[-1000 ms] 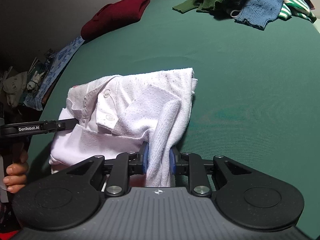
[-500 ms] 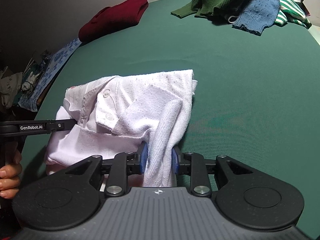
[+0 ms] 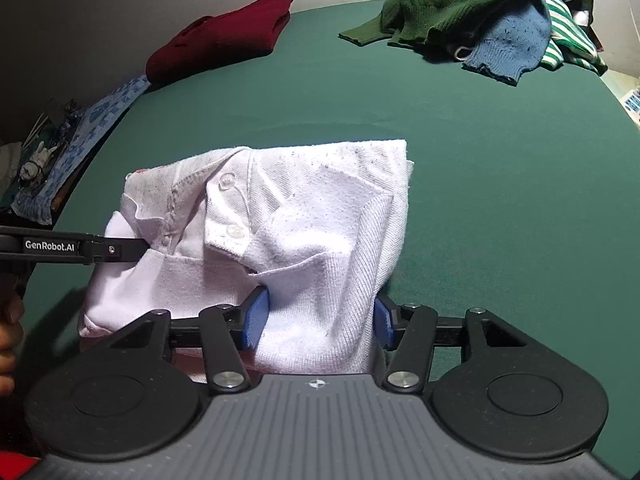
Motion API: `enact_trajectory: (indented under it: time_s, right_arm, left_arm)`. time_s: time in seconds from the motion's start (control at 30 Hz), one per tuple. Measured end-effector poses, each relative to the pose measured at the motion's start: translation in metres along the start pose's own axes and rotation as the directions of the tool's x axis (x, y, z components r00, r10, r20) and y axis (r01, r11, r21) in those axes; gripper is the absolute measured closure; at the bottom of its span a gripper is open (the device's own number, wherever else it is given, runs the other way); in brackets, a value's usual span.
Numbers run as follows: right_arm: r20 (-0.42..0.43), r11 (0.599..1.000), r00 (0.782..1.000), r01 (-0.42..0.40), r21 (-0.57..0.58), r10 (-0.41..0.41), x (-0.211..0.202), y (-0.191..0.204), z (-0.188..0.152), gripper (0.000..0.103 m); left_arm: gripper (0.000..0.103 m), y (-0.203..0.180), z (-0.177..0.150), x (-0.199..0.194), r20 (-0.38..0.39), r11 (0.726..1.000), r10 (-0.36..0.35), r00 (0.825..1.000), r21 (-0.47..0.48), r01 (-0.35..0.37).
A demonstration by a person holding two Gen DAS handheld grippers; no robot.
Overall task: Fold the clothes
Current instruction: 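Grip the folded white shirt with both grippers and lift it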
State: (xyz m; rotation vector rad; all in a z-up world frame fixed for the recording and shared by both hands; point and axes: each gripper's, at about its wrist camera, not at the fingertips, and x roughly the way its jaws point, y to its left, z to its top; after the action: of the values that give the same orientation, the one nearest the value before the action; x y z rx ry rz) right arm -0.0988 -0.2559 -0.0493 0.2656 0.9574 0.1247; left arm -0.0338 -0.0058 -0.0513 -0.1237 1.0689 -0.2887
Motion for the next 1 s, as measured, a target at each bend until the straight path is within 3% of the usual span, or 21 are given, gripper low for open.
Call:
enact_trajectory:
  time_s: [0.1, 0.37, 0.4, 0.43, 0.57, 0.7, 0.83, 1.0]
  right_arm:
    - [-0.006, 0.996, 0.999, -0.033, 0.078, 0.033, -0.002, -0.011, 0.001, 0.047]
    - [-0.023, 0.985, 0.996, -0.087, 0.147, 0.092, -0.012, -0.027, -0.004, 0.048]
    - [-0.026, 0.984, 0.995, -0.088, 0.156, 0.093, -0.012, -0.030, -0.004, 0.056]
    - [-0.026, 0.982, 0.995, -0.092, 0.168, 0.098, -0.011, -0.033, -0.004, 0.070]
    - [-0.030, 0.966, 0.988, -0.141, 0.216, 0.151, -0.006, -0.043, -0.003, 0.077]
    - [-0.032, 0.971, 0.985, -0.159, 0.180, 0.167, -0.004, -0.042, 0.000, 0.075]
    - [-0.049, 0.970, 0.982, -0.171, 0.171, 0.182, -0.003, -0.044, 0.002, 0.084]
    - [-0.039, 0.972, 0.978, -0.196, 0.129, 0.203, -0.011, -0.041, 0.009, 0.087]
  left_arm:
    - [0.064, 0.001, 0.000, 0.000, -0.001, 1.000, -0.010, 1.000, 0.014, 0.010]
    - [0.061, 0.006, 0.001, 0.002, -0.004, 0.998, -0.037, 0.999, 0.047, 0.037]
    - [0.061, 0.006, 0.001, 0.002, -0.004, 0.998, -0.039, 0.999, 0.046, 0.039]
    - [0.061, 0.006, 0.001, 0.002, -0.003, 0.998, -0.038, 0.999, 0.047, 0.038]
    - [0.062, 0.004, -0.001, 0.002, 0.008, 0.998, -0.028, 1.000, 0.051, 0.028]
    - [0.075, 0.001, -0.003, 0.000, 0.019, 0.999, -0.034, 0.999, 0.034, 0.033]
    - [0.088, -0.006, -0.006, -0.002, 0.041, 1.000, -0.017, 0.999, 0.026, 0.016]
    - [0.092, -0.008, -0.006, -0.007, 0.054, 1.000, -0.001, 0.999, -0.004, 0.001]
